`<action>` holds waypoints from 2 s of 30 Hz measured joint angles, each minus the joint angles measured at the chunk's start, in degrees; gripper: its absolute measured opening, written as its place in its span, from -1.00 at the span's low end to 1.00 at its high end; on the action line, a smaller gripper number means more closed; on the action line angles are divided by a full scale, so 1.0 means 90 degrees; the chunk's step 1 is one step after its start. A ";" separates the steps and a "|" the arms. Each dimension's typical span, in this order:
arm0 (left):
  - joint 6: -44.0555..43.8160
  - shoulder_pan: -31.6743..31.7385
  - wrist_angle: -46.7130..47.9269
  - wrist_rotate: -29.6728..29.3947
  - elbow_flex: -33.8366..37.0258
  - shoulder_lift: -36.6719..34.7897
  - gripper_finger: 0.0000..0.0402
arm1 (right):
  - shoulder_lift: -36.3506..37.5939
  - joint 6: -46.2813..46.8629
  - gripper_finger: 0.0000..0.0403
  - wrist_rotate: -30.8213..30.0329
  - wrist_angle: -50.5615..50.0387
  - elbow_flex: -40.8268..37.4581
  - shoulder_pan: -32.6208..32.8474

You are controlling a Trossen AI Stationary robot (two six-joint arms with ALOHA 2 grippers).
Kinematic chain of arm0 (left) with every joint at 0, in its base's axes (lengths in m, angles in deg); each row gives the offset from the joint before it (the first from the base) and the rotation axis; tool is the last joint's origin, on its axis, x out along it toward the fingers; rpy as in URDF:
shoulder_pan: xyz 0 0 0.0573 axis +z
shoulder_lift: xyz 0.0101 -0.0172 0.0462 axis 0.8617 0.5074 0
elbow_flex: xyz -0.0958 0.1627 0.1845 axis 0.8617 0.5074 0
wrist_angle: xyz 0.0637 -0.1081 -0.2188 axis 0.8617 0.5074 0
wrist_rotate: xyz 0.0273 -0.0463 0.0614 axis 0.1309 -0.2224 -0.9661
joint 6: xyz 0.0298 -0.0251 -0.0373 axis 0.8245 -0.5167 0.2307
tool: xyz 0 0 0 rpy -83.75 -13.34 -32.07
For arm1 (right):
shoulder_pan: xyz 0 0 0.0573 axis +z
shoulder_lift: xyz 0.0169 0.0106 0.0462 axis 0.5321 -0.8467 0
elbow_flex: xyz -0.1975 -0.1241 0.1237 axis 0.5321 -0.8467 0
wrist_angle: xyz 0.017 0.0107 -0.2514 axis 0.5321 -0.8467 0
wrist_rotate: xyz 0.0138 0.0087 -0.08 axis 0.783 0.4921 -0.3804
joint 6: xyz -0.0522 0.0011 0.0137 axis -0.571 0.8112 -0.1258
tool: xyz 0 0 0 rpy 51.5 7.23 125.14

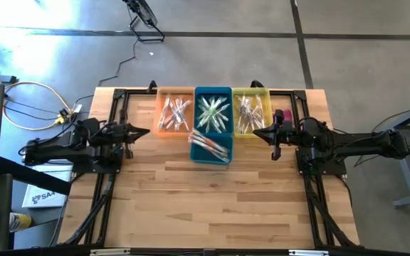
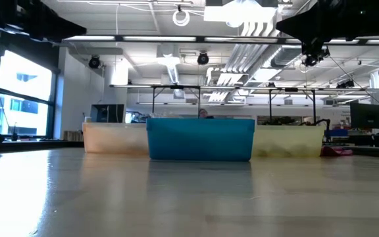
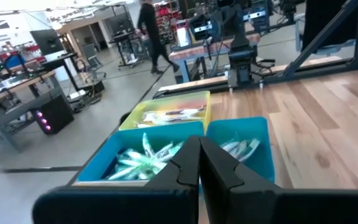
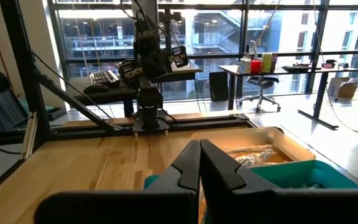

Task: Pick & Place Toothbrushes
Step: Return to Home Position

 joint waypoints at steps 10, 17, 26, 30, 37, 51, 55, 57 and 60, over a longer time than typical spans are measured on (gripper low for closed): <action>0.0047 0.0002 0.0231 0.0017 0.0325 -0.0594 -1.00 | 0.0000 0.0284 -0.99 -0.0005 -0.0038 0.0000 -0.0002; 0.0019 0.0002 -0.0609 -0.0023 0.1461 -0.0692 -1.00 | 0.0203 0.0338 -0.98 0.0022 -0.0045 0.0005 -0.0002; -0.0310 0.0002 -0.1202 0.0093 0.1846 -0.0702 -1.00 | 0.1007 0.0335 -0.98 0.0027 -0.0548 0.0005 -0.0002; -0.0446 0.0002 -0.1070 0.0190 0.1848 -0.0695 -1.00 | 0.1520 0.0335 -0.98 -0.0009 -0.1001 0.0005 -0.0001; -0.0493 0.0002 -0.1023 0.0192 0.1843 -0.0695 -1.00 | 0.2180 0.0478 -0.98 -0.0211 -0.1472 0.0005 -0.0001; -0.0496 0.0002 -0.0875 0.0192 0.1824 -0.0695 -1.00 | 0.3399 0.0597 -0.98 -0.0800 -0.2688 0.0005 -0.0002; -0.0495 0.0002 -0.0851 0.0190 0.1824 -0.0695 -1.00 | 0.3668 0.0597 -0.98 -0.0827 -0.2913 0.0011 -0.0002; -0.0492 0.0002 -0.0841 0.0190 0.1824 -0.0695 -1.00 | 0.3679 0.0619 -0.98 -0.0836 -0.3062 -0.0007 -0.0002; -0.0468 0.0002 -0.0835 0.0190 0.1824 -0.0695 -1.00 | 0.3677 0.0619 -0.98 -0.0833 -0.2975 0.0002 0.0000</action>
